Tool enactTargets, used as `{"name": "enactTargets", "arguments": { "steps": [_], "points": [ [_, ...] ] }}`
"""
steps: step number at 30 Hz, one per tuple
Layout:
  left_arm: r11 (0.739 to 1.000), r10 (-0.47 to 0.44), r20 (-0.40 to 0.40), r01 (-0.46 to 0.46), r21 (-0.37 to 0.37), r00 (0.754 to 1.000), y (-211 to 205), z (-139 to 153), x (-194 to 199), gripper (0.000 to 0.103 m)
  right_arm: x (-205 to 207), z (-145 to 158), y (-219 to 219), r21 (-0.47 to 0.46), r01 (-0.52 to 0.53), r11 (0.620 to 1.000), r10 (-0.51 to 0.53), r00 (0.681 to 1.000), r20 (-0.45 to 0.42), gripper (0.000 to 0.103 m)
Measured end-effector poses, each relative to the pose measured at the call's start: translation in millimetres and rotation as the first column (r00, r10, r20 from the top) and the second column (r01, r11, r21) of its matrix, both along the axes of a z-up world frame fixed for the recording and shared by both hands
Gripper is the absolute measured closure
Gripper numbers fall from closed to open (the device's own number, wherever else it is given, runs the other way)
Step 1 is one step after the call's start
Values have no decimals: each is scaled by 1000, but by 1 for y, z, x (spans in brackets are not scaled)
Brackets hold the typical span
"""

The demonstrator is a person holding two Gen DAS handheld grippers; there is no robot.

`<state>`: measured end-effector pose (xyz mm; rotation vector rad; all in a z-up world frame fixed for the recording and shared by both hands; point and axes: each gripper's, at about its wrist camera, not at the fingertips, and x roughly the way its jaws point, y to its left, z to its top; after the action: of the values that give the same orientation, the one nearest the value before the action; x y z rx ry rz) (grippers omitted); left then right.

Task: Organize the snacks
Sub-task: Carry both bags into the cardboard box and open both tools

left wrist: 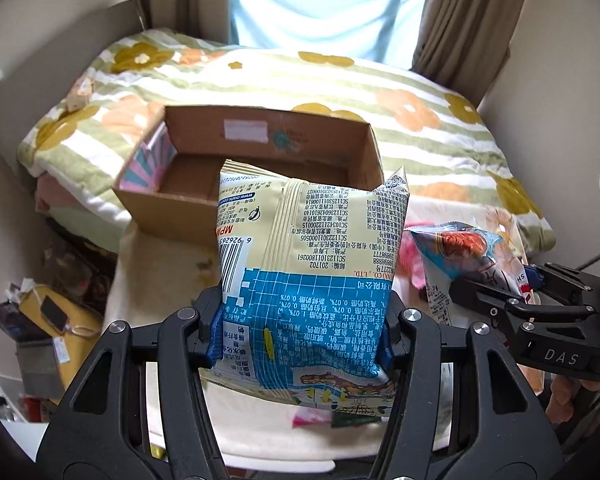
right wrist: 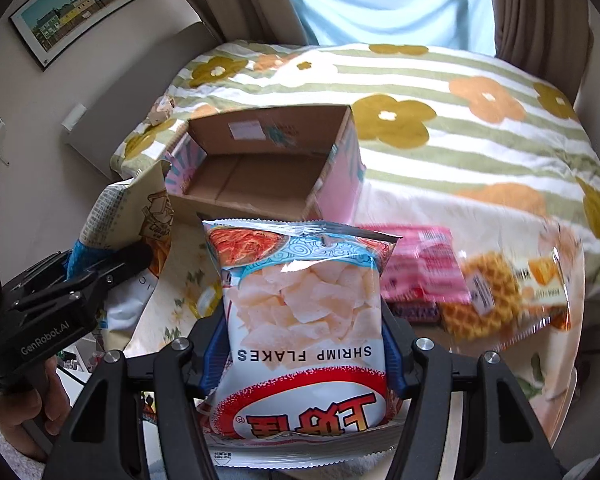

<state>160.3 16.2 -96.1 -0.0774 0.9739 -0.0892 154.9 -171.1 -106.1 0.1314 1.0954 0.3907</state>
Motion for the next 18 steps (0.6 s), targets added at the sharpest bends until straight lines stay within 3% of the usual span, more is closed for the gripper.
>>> {"name": "enactTargets", "arguments": {
  "steps": [9, 18],
  "points": [
    [1000, -3, 19, 3, -7, 1000, 52, 15, 96, 51, 71, 23, 50, -2, 19, 1000, -18, 996, 82, 45],
    [1000, 8, -51, -9, -16, 999, 91, -29, 191, 51, 138, 13, 85, 1, 53, 999, -53, 996, 77, 45]
  ]
}}
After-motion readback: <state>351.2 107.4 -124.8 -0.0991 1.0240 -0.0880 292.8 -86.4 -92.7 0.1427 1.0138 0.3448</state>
